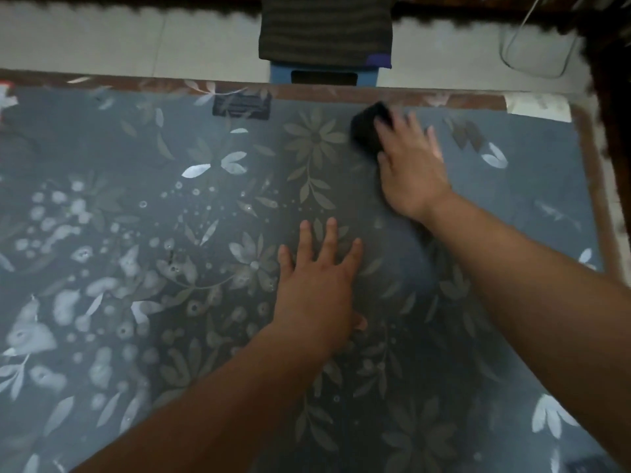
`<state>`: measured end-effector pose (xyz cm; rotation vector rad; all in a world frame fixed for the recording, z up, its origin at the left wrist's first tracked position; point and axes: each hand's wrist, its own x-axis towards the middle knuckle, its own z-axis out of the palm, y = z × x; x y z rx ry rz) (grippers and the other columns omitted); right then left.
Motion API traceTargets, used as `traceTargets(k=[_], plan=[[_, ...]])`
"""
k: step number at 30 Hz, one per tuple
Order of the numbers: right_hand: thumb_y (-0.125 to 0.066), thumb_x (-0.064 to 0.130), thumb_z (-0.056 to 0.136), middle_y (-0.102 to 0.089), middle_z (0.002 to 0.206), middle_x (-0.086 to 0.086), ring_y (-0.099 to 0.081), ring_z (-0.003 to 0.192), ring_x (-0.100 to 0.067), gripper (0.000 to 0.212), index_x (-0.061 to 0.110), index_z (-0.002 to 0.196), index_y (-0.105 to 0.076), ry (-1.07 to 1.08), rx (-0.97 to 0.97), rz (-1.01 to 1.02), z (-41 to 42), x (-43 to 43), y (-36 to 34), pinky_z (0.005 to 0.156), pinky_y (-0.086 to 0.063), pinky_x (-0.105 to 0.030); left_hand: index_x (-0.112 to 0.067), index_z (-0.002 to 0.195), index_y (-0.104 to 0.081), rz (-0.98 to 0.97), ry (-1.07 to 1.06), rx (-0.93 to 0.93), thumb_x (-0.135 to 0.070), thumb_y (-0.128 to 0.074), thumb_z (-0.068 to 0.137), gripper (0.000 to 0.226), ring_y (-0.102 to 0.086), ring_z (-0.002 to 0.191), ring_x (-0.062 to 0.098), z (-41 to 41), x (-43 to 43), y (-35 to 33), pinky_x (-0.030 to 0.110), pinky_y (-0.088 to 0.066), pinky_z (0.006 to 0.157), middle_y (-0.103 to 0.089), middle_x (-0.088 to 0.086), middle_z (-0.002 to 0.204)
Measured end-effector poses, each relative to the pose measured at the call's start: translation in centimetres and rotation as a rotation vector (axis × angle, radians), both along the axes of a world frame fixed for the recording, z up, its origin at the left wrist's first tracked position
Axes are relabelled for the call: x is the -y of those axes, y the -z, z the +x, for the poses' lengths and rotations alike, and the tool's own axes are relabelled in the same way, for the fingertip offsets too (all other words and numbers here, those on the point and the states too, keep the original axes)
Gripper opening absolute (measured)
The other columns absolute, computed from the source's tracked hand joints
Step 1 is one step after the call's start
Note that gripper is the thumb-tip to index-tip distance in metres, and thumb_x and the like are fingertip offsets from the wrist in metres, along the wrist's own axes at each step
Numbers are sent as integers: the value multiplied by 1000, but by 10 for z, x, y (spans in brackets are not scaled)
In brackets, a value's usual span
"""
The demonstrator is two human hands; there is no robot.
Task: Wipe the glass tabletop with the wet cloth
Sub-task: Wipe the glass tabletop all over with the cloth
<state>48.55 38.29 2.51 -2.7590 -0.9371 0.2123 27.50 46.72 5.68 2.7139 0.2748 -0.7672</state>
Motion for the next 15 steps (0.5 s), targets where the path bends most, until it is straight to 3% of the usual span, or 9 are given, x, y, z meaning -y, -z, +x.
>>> traceTargets(k=[3,5,9,11,15], plan=[[-35,26,99,-24,165,-7,-19,152,-33,56,19,154,-33,-260,18,-11,-59,53,-1,123,-12,-51,-36,162,6,15,1,5,-59,-75,83,116,28,153,40,2,2,-4,66,3,124,30,4,168],[-35,28,99,-24,165,-7,-18,153,-32,55,19,154,-34,-324,-6,-34,-53,69,-1,124,-11,-50,-35,162,6,16,3,-4,-58,-75,83,115,28,153,41,3,3,-5,66,2,124,29,5,168],[-35,27,103,-13,168,-6,-6,154,-33,56,23,158,-23,64,-8,-43,23,22,-2,125,-3,-51,-36,162,7,12,-2,1,-60,-75,82,117,28,153,40,2,2,-1,66,2,124,30,4,168],[-36,29,103,-12,168,-5,-6,154,-33,57,26,158,-21,99,-5,-52,21,9,-3,124,-4,-53,-36,162,7,21,-3,4,-60,-75,82,117,27,153,40,2,0,1,66,2,123,29,4,168],[-38,26,98,-26,163,-11,-23,149,-39,57,21,154,-32,-244,44,-37,-83,63,-1,120,-20,-58,-36,162,5,38,8,-18,-61,-74,82,115,25,154,41,3,2,-2,66,1,124,29,5,168]])
